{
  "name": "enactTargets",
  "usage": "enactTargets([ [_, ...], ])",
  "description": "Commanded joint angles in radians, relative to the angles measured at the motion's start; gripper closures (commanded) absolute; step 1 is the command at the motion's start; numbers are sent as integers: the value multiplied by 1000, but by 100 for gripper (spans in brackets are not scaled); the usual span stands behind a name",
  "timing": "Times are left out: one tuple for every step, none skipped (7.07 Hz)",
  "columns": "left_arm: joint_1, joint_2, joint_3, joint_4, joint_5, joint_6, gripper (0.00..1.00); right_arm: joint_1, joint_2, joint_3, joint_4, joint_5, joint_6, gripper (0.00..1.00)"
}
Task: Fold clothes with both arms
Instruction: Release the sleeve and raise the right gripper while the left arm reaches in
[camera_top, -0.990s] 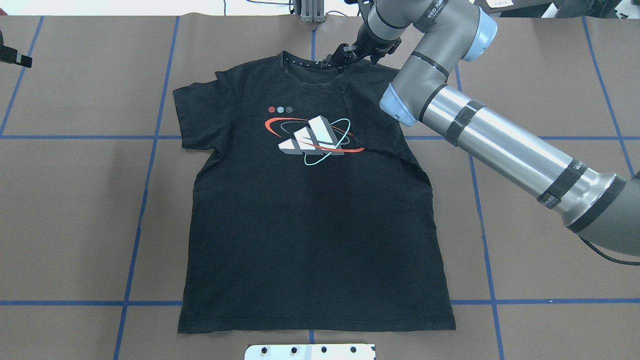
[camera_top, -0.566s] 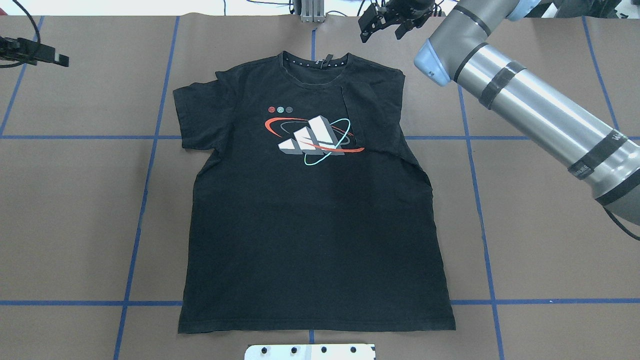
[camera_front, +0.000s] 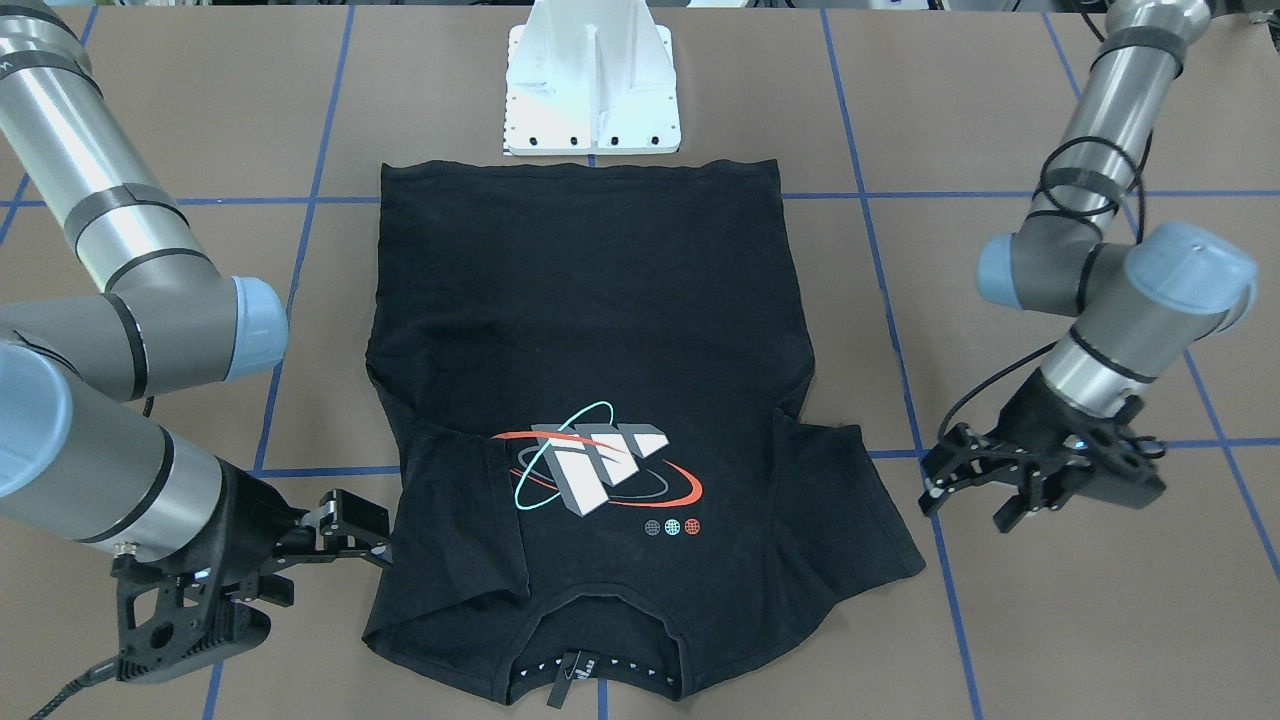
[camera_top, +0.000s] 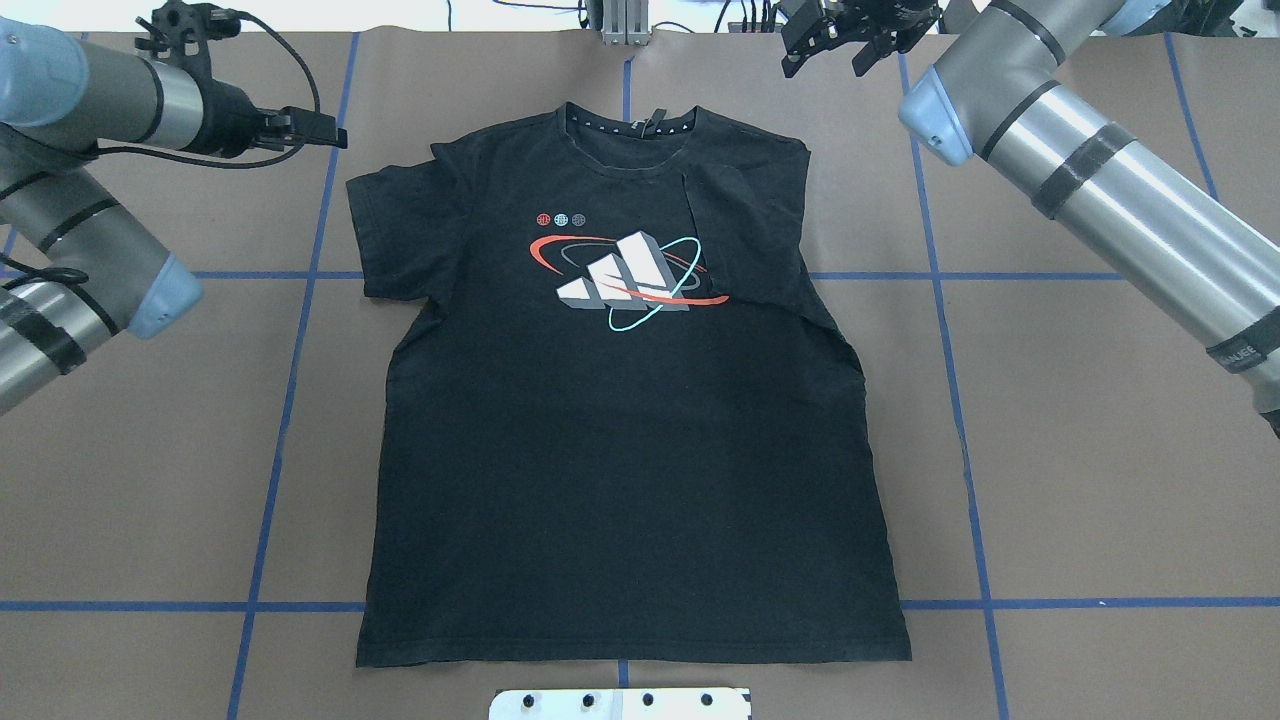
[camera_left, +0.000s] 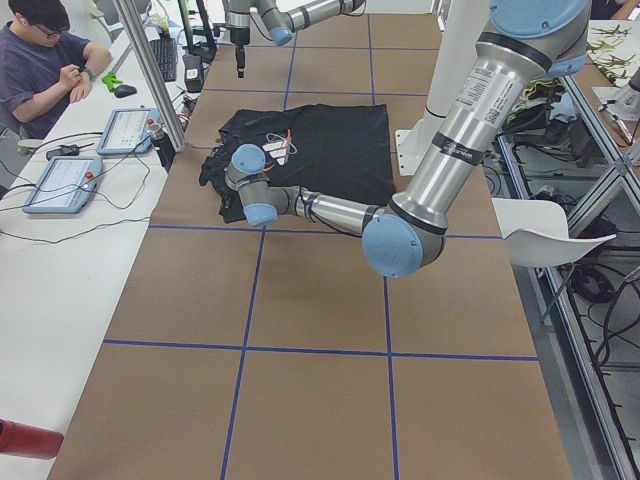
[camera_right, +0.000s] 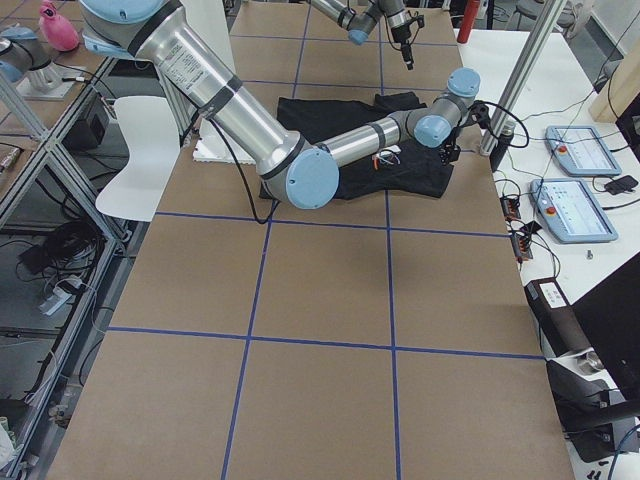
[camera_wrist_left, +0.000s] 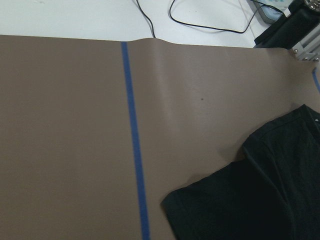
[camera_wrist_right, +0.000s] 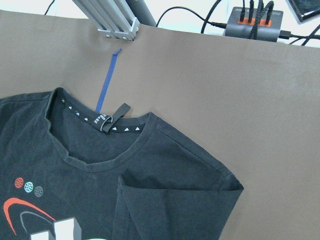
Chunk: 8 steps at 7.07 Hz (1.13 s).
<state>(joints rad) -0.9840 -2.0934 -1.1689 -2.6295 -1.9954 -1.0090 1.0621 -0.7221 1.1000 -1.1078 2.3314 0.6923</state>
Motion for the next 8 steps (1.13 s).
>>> enactTargets([
  [18, -75, 167, -113, 36, -17, 0, 1, -6, 8, -26, -9, 3, 0],
  [37, -86, 193, -113, 50, -17, 1, -2, -8, 6, -27, -17, 3, 0],
  [56, -89, 207, -112, 78, -17, 4, -4, -8, 4, -29, -24, 3, 0],
  [62, -93, 221, -110, 90, -17, 10, -5, -7, 4, -29, -27, 3, 0],
  [62, -94, 227, -109, 92, -16, 14, -7, -7, 4, -29, -27, 3, 0],
  [67, -99, 247, -109, 93, -16, 17, -7, -7, 3, -29, -27, 3, 0],
  [67, -111, 262, -109, 93, -16, 21, -7, -7, 3, -29, -27, 3, 0],
  [68, -111, 265, -109, 95, -14, 26, -7, -7, 3, -29, -27, 3, 0],
])
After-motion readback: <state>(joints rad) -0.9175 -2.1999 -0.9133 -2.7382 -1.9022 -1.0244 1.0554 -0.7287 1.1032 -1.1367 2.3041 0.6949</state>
